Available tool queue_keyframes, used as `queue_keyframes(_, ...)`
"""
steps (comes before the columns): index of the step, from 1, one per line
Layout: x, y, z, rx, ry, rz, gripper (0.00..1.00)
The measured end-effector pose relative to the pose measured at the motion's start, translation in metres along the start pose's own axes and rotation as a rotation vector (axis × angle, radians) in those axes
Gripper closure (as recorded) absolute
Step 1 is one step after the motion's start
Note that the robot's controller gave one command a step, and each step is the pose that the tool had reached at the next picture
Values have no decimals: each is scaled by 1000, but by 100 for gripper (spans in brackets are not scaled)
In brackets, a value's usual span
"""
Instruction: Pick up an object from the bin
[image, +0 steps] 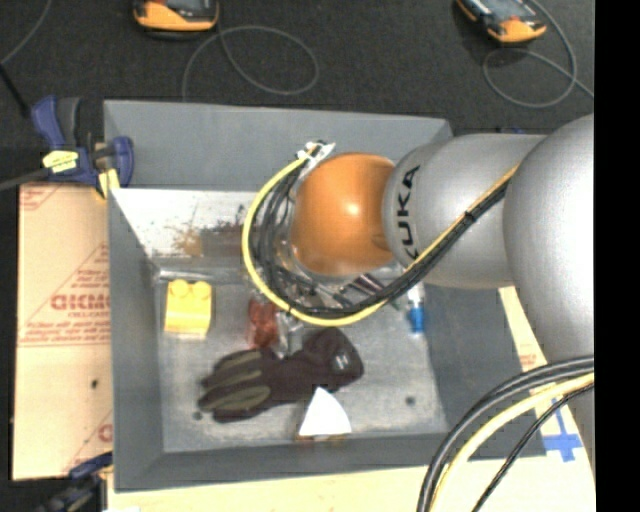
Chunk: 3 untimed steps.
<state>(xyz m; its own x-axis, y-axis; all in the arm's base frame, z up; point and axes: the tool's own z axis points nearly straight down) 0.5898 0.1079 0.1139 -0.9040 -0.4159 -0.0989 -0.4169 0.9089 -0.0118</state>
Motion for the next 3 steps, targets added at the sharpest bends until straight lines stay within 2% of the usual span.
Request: queue_keyframes(3, 0, 0, 0, 0, 0, 1, 100)
